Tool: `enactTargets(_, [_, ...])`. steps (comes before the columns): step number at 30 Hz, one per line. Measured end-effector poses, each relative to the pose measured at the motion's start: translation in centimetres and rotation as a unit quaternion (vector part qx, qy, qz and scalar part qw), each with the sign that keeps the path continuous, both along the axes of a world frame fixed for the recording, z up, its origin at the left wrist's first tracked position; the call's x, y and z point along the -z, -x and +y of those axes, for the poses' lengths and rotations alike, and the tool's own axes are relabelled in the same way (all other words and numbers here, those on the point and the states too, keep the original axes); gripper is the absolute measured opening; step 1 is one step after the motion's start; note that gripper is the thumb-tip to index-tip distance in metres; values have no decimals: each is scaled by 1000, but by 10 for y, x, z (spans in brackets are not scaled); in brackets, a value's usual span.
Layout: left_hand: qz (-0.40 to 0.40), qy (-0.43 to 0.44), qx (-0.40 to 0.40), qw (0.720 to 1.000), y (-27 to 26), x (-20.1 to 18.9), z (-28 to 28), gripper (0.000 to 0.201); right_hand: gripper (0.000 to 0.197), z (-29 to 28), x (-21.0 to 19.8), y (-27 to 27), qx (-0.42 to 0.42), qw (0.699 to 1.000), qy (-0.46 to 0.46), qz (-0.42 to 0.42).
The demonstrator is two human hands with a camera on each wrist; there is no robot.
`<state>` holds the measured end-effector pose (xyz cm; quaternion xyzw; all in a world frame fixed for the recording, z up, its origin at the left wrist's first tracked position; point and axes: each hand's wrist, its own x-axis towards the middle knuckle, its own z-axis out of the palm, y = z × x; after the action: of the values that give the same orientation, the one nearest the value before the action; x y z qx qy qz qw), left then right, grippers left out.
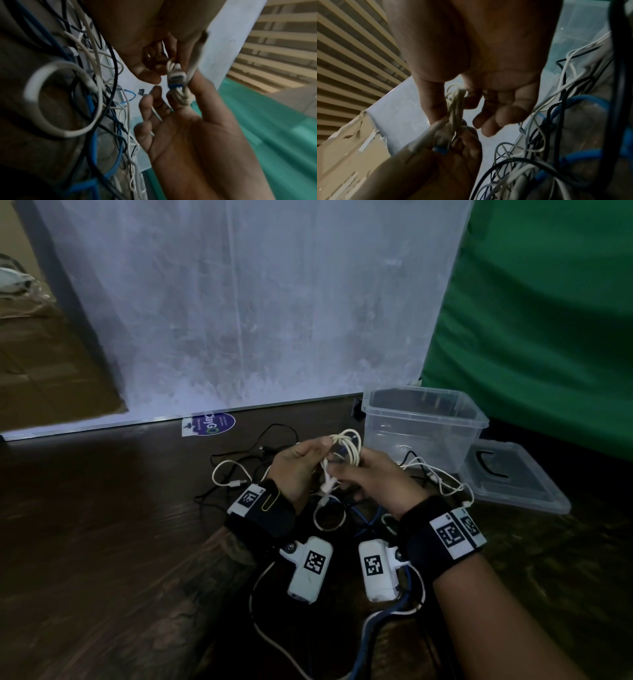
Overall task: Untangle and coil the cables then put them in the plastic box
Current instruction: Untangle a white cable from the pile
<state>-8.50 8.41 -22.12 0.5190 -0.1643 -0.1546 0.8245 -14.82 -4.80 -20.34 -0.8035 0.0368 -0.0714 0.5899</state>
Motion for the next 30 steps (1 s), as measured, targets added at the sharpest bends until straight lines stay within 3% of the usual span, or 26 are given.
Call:
enactTargets(5, [21,18,-31,999,-1,0,-1,30,15,-8,-4,4,-23,995,-99,-2])
enactTargets(10, [37,8,-102,994,-11,3,5,32,30,-19,-12,11,-31,999,-35,1])
enactTargets(15, [49,7,-117,992,-15,3,6,26,45,-25,-18,17,-93,995,-12,17])
enactTargets(19, [1,-15,-84,996,-8,5,1,34,34,-26,-17,18,-77,996,-32,42])
enactTargets(23, [-36,-22,-60,997,-2,5,-4,16,26,-28,-14,13,-9,998,-65,-5])
enactTargets(30, [-14,-37,-21,999,0,2,-6,15,19,-35,-11,10,0,997,-61,-55])
